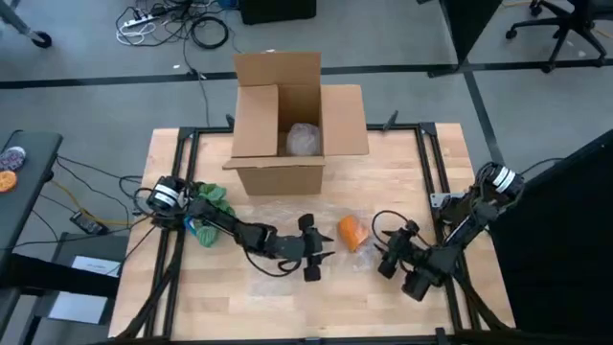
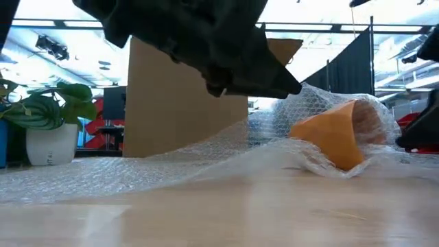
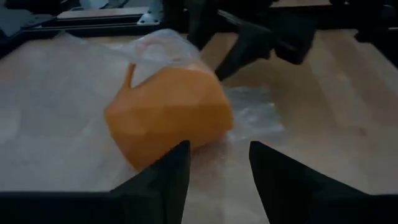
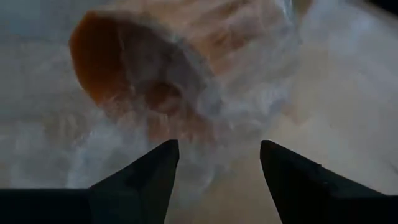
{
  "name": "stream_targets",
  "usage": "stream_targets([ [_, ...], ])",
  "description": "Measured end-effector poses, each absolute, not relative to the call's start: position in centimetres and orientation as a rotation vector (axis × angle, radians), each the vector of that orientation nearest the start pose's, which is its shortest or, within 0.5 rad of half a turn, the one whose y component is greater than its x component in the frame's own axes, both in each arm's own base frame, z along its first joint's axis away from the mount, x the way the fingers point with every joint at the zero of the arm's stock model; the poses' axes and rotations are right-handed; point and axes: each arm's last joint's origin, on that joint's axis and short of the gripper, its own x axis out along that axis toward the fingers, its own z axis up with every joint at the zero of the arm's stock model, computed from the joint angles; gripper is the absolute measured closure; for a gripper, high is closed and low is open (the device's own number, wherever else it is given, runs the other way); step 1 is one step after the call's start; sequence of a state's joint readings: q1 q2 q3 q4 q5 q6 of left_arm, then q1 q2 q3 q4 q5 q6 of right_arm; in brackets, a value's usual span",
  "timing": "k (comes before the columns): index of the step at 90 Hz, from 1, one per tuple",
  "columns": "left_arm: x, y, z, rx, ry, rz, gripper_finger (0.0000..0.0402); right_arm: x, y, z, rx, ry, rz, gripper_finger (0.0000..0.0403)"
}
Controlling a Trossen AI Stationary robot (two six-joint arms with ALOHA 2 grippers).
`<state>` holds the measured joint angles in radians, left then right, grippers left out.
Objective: Wrap mug
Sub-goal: Wrap the orange mug with the bubble wrap
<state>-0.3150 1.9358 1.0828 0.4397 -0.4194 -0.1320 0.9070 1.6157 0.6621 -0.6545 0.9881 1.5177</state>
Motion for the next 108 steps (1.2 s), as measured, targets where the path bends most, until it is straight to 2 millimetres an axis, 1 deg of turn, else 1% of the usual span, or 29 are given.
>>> stream_targets([
  [7, 39.6, -10.5, 16.0, 0.015, 0.383, 0.151, 0.0250, 16.2, 15.5, 11.9, 0.095, 0.590, -0.643, 0.0193],
  [24, 40.8, -8.1, 13.1, -0.018, 0.406, 0.214, 0.0250, 18.9, 14.8, 12.0, 0.057, 0.602, -0.614, 0.0193],
  [29, 40.9, -7.7, 12.3, -0.031, 0.419, 0.214, 0.0250, 19.8, 14.5, 12.1, 0.036, 0.601, -0.597, 0.0194],
  [40, 40.9, -7.5, 11.9, -0.052, 0.442, 0.202, 0.0250, 21.7, 13.8, 12.4, -0.047, 0.615, -0.552, 0.0204],
  [47, 40.8, -7.6, 11.8, -0.047, 0.455, 0.196, 0.0250, 22.6, 13.2, 12.6, -0.108, 0.634, -0.524, 0.0223],
  [53, 40.8, -7.6, 11.7, -0.046, 0.467, 0.189, 0.0250, 23.2, 12.9, 12.9, -0.169, 0.664, -0.503, 0.0253],
  [60, 40.7, -7.6, 11.5, -0.049, 0.490, 0.193, 0.0250, 23.7, 12.8, 13.3, -0.260, 0.696, -0.481, 0.0302],
  [68, 40.5, -7.6, 11.2, -0.052, 0.529, 0.202, 0.0250, 24.1, 12.7, 13.9, -0.350, 0.720, -0.467, 0.0369],
  [71, 40.4, -7.6, 11.1, -0.047, 0.543, 0.206, 0.0250, 24.3, 12.7, 14.1, -0.382, 0.728, -0.467, 0.0382],
  [74, 40.3, -7.6, 10.9, -0.040, 0.560, 0.209, 0.0250, 24.4, 12.7, 14.3, -0.407, 0.732, -0.470, 0.0387],
  [85, 39.8, -8.2, 10.6, -0.034, 0.620, 0.212, 0.0250, 24.7, 12.4, 14.7, -0.439, 0.735, -0.490, 0.0384],
  [92, 39.5, -8.6, 10.5, -0.030, 0.655, 0.211, 0.0250, 24.9, 12.4, 14.9, -0.464, 0.732, -0.501, 0.0391],
  [108, 39.0, -9.1, 10.2, -0.008, 0.706, 0.216, 0.0250, 25.1, 12.6, 15.6, -0.556, 0.670, -0.573, 0.0396],
])
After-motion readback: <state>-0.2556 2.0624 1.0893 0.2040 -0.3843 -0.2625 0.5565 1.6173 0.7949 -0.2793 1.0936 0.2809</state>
